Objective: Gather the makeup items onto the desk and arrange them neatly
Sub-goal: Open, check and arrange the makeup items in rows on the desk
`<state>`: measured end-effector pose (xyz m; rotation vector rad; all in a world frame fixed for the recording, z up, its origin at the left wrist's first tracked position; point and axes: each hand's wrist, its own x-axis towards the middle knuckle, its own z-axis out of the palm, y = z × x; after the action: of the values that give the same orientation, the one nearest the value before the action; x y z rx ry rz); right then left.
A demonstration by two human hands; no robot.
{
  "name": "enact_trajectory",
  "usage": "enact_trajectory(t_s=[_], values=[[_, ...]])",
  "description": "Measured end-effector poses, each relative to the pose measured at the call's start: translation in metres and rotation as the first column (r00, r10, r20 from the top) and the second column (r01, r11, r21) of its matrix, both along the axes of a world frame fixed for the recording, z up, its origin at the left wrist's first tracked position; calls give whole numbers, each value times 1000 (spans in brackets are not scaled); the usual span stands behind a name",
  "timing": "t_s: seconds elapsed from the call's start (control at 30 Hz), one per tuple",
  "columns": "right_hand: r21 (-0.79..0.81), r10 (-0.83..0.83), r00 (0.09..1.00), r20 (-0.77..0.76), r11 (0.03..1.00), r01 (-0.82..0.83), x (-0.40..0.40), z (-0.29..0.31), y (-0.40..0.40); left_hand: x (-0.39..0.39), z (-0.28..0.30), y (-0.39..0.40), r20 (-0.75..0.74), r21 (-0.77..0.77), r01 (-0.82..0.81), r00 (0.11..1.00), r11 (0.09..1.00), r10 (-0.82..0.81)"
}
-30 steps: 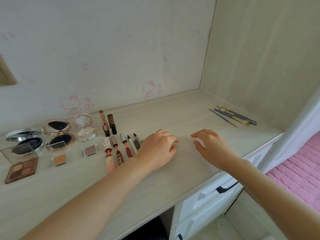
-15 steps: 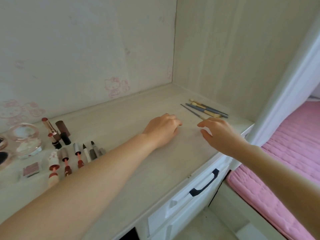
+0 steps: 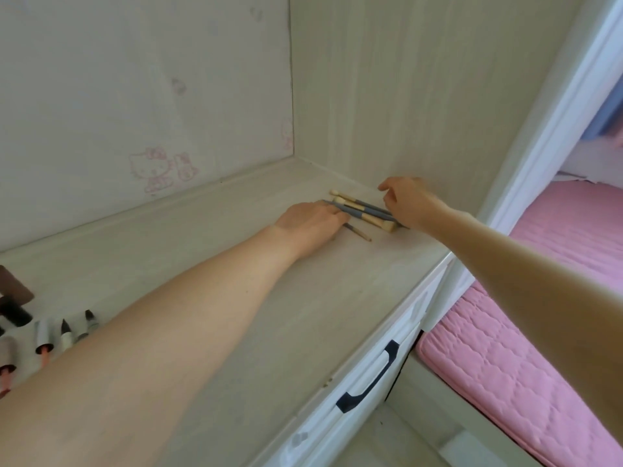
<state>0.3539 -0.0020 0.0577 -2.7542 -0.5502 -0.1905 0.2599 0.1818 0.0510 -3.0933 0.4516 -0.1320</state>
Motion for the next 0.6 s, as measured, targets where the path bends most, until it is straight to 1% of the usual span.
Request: enact_trajectory(t_s=[0.07,0.13,0.27,0.37,0.4,0.47,0.53,0.6], values=[[-11,-2,1000,13,1000,2,11,-3,2,8,0,2,10,33,20,1000,999,-20],[-48,20,999,32,999,-18,17,-4,4,15,-1,3,7,121,20,1000,992,-21],[-113,68,998,12,991,-66,20,-7,11,18,1,-2,41,150,9,999,989,-16],[-131,69,997,25,989,-65,19,-12,11,17,3,-5,96,191,52,993,980,-72],[-126,66,997,31,990,-62,18,-13,10,18,2,-4,112,194,76,989,978,-99],[-138,56,998,34,989,-51,18,-13,11,19,0,-3,111,131,125,984,983,-140],[-160,42,999,14,986,-39,17,-10,10,17,-1,-4,70,89,152,985,984,-159],[-139,11,1000,-8,990,-12,15,-8,10,16,-2,-5,37,65,155,987,986,-158]])
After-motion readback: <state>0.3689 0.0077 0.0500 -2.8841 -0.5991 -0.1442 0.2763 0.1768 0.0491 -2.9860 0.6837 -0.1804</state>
